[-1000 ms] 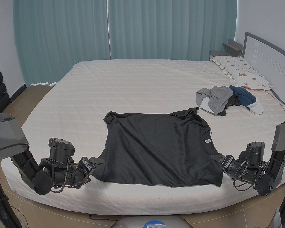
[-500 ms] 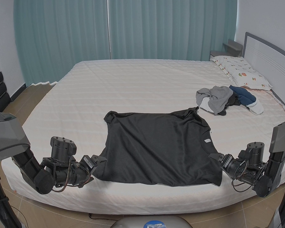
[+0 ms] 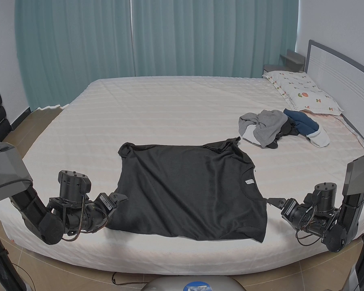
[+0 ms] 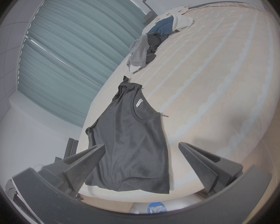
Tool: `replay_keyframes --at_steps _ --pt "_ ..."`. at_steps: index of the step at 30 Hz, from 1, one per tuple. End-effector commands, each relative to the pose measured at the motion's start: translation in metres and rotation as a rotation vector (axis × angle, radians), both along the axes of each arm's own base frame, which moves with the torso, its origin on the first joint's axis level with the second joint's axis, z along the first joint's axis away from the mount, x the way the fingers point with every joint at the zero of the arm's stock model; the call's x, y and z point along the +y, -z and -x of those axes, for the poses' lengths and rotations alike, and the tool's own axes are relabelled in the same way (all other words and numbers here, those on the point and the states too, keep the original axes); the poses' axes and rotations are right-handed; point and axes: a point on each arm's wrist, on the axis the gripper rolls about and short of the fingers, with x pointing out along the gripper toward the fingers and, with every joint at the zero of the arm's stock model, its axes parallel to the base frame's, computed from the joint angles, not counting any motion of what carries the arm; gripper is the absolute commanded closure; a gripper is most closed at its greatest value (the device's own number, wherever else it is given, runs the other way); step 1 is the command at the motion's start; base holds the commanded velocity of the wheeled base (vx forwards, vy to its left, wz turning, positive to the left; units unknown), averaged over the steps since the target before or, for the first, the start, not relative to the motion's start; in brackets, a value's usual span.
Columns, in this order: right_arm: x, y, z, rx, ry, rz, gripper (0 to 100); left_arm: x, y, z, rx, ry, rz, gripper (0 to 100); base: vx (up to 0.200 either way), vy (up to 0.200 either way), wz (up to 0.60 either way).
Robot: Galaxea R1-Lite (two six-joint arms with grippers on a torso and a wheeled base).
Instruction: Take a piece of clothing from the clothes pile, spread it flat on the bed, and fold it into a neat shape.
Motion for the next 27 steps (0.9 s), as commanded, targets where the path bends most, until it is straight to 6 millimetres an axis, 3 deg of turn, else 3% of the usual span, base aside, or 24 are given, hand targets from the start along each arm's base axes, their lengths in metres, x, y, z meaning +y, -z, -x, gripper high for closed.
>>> replay_keyframes --at_steps 1,7,11,21,27 --pt "0.001 0.001 0.000 0.004 -0.005 0.000 0 0.016 -0.007 -0.001 -0.047 -0.025 -0.084 0 0.000 0.000 0.00" --pt "0.002 0.008 0.000 0.030 -0.010 0.005 0 0.030 0.000 0.000 -0.019 -0.043 -0.134 0 0.000 0.000 0.00" --pt "0.002 0.010 0.000 0.036 -0.010 0.006 0 0.037 0.017 0.006 0.050 -0.058 -0.149 0 0.000 0.000 0.00" --pt "0.002 0.016 -0.001 0.054 -0.006 0.011 0 0.035 0.054 -0.012 0.103 -0.075 -0.183 0 0.000 0.000 0.00" --pt "0.003 0.017 -0.001 0.053 -0.009 0.012 0 0.036 0.064 -0.019 0.081 -0.102 -0.199 0 0.000 0.000 0.00"
